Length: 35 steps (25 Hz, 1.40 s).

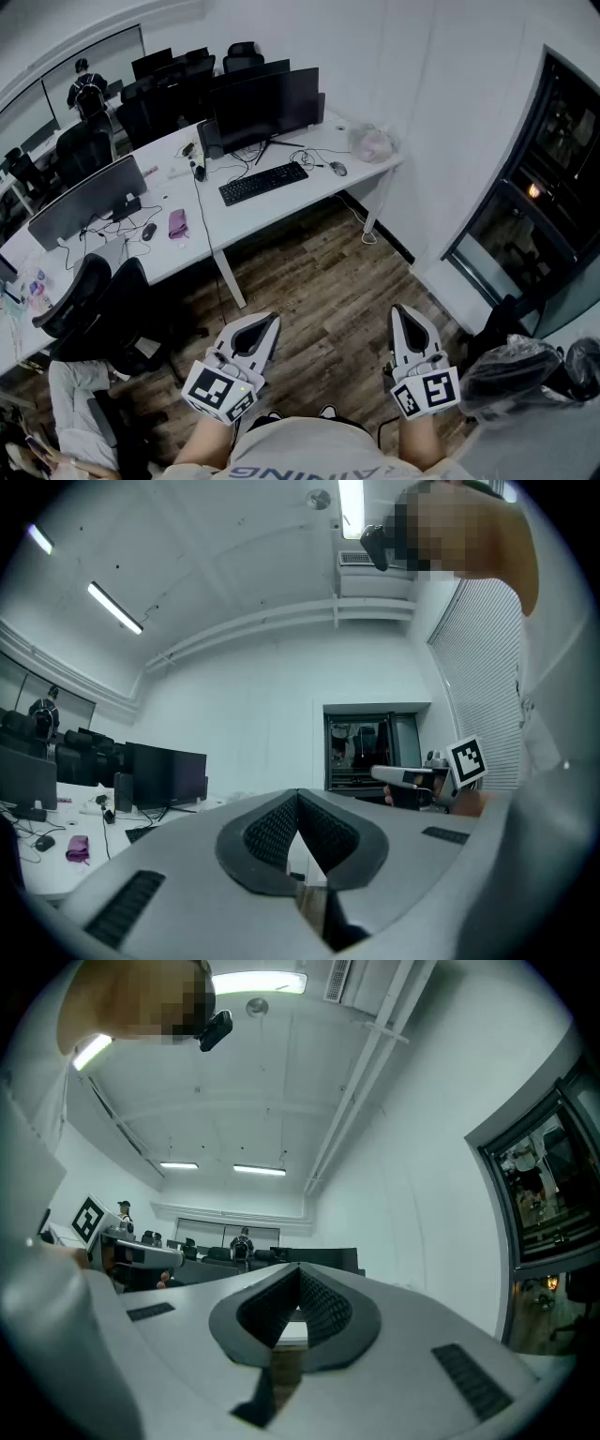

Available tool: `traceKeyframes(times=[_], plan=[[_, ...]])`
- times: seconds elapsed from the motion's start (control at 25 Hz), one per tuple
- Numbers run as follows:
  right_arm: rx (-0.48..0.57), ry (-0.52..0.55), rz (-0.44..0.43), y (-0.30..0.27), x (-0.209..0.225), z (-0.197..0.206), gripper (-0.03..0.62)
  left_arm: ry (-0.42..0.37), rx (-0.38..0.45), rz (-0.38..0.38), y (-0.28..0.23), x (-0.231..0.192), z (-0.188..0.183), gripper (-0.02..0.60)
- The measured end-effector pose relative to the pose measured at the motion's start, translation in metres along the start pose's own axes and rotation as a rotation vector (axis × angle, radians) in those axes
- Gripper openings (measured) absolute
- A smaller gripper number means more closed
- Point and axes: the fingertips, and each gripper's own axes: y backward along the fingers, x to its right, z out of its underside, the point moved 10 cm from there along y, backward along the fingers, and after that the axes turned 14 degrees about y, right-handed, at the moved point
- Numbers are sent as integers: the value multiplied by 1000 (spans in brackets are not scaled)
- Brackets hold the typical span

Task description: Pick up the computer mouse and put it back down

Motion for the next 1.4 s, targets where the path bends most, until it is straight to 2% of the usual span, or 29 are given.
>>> traceKeyframes(times=[0.36,0.6,0.92,1.08,1.4], plan=[[-4,6,-2,-2,-3,1,18,10,-7,2,1,-3,2,5],[1,-55,-6,-4,-2,5,18,9,-14,10,0,-5,0,5],[-4,-70,-17,-6,3,15,20,14,-40,3,-6,-3,3,5],[-9,-78,-21,-3,15,25,20,7,-55,-1,-21,5,6,5],[-35,-135,6,11,67,61,20,-6,-89,-9,-65,32,26,5]])
